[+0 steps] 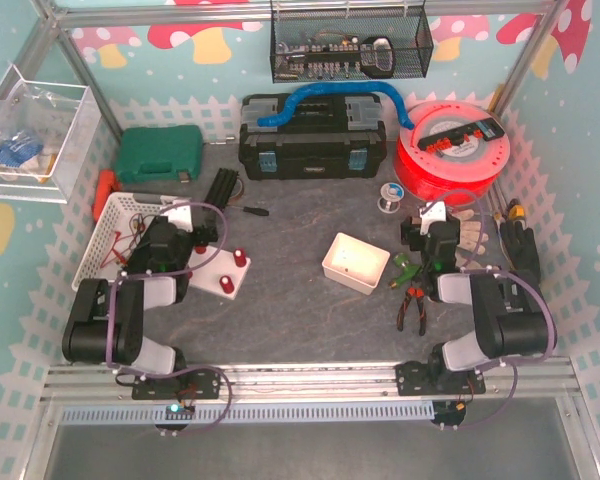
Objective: Install the large spring
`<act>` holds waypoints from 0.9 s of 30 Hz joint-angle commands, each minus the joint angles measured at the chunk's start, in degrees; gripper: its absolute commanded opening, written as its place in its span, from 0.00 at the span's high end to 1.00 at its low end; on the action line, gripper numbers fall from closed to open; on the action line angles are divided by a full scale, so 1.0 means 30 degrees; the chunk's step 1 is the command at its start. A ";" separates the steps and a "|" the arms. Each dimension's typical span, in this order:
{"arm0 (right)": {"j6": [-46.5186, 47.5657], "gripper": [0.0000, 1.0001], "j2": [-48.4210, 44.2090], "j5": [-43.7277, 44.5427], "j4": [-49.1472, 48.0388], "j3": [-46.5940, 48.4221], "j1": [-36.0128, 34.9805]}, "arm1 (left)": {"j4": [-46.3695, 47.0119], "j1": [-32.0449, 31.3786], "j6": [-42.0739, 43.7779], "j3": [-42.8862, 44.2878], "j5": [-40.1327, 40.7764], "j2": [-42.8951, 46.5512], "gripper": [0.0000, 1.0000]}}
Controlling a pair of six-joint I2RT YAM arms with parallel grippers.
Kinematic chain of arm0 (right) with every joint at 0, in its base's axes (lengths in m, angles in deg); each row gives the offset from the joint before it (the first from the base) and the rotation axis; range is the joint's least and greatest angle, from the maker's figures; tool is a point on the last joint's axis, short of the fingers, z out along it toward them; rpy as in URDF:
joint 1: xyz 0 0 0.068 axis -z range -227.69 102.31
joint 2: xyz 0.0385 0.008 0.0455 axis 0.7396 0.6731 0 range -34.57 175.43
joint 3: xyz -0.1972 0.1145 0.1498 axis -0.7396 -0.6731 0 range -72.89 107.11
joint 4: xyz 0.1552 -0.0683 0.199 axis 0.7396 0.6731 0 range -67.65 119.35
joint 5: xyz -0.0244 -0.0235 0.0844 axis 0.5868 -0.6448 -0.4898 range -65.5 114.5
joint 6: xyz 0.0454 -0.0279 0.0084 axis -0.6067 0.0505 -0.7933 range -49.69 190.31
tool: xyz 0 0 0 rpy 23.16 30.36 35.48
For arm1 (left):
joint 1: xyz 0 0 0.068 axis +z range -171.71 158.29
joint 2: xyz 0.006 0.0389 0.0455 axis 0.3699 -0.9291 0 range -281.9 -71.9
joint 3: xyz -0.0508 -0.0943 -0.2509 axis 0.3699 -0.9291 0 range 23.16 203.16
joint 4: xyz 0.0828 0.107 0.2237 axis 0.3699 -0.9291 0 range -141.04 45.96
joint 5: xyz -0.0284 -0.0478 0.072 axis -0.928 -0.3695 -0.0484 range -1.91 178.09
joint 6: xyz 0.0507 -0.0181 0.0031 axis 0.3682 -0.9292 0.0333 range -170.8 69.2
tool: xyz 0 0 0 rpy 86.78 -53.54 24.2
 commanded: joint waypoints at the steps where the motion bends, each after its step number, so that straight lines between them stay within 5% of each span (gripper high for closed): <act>1: 0.0671 0.01 0.1245 -0.1729 -0.4193 0.0007 0.0665 | 0.4651 0.0134 -0.0749 -0.1357 -0.1550 -0.0132 0.01; 8: -0.0089 0.01 0.1079 -0.3822 -0.8769 -0.2681 0.1938 | 0.7343 0.0054 -0.0985 -0.2772 -0.0613 -0.0602 0.01; 27: -0.0018 0.01 0.1249 -0.2553 -0.9551 -0.3087 0.1505 | 0.8951 -0.0057 -0.0986 -0.3369 -0.0317 -0.0959 0.01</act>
